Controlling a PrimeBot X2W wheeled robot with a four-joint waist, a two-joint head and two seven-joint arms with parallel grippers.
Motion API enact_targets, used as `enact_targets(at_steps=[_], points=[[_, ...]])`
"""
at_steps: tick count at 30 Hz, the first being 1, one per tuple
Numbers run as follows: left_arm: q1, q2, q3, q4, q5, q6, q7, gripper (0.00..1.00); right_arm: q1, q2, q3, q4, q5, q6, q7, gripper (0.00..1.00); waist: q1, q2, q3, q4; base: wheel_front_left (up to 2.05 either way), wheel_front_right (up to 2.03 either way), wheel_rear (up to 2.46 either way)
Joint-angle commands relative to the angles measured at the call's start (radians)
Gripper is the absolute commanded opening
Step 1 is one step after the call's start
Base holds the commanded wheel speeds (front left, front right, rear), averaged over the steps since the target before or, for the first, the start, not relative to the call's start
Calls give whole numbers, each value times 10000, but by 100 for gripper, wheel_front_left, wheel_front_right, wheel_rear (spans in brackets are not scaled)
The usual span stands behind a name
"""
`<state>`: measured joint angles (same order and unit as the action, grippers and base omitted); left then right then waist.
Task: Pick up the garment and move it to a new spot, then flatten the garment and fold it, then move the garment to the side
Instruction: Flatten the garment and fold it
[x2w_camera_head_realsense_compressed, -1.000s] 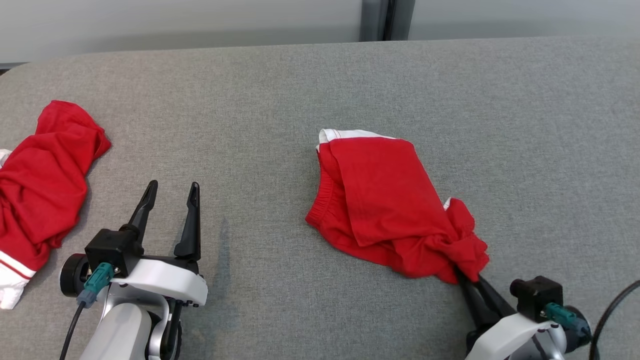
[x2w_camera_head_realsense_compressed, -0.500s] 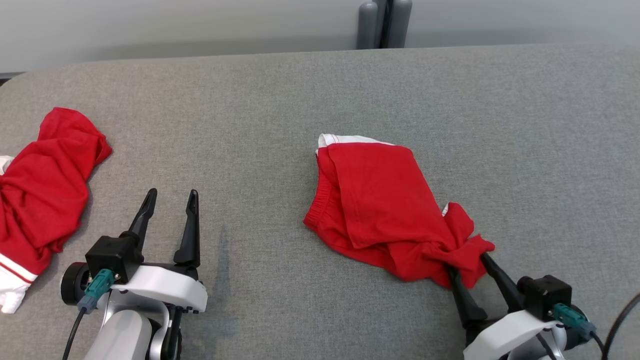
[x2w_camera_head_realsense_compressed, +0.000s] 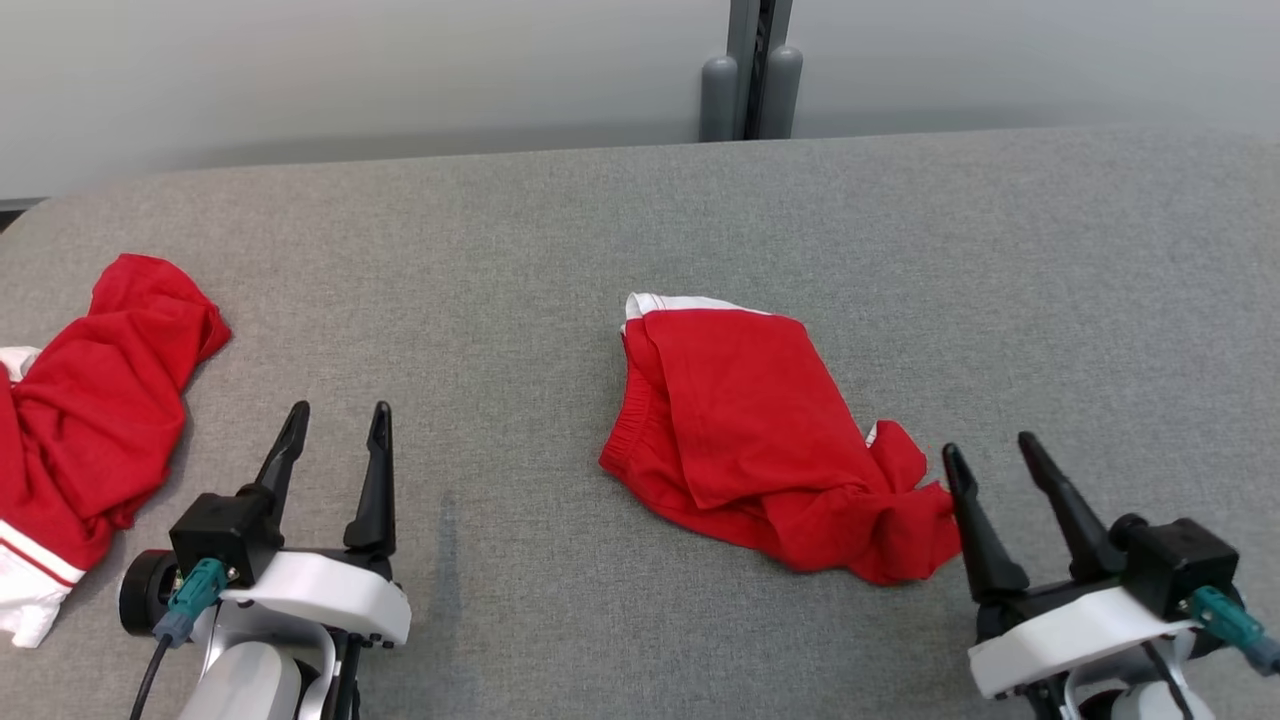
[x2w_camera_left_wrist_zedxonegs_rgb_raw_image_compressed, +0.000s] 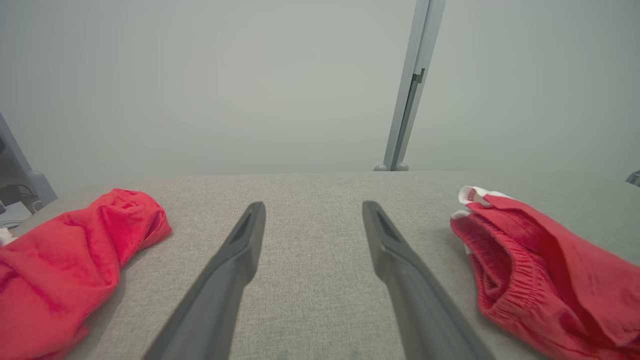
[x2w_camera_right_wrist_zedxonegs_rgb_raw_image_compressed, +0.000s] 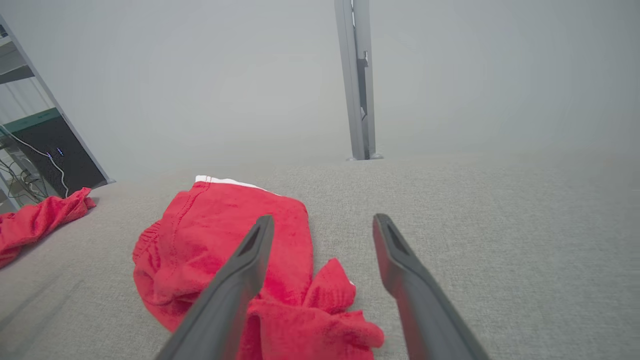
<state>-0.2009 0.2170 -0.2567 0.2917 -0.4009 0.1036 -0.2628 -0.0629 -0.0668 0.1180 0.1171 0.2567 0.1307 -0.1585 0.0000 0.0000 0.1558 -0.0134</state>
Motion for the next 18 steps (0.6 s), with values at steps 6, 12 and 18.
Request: enact_targets(at_steps=[6, 12, 18], points=[[274, 114, -62, -120, -98, 87, 85, 100, -126, -111, -377, -139, -104, 2, 122, 100, 0, 0, -196, 73, 0, 0, 0], [250, 135, -94, -190, -111, 126, 104, 100, -131, -107, -486, -165, -103, 2, 128, 100, 0, 0, -165, 124, 0, 0, 0], [126, 128, -172, -289, -108, 117, 123, 100, -403, -237, -641, -53, -5, 2, 154, 100, 0, 0, 20, 205, 0, 0, 0]])
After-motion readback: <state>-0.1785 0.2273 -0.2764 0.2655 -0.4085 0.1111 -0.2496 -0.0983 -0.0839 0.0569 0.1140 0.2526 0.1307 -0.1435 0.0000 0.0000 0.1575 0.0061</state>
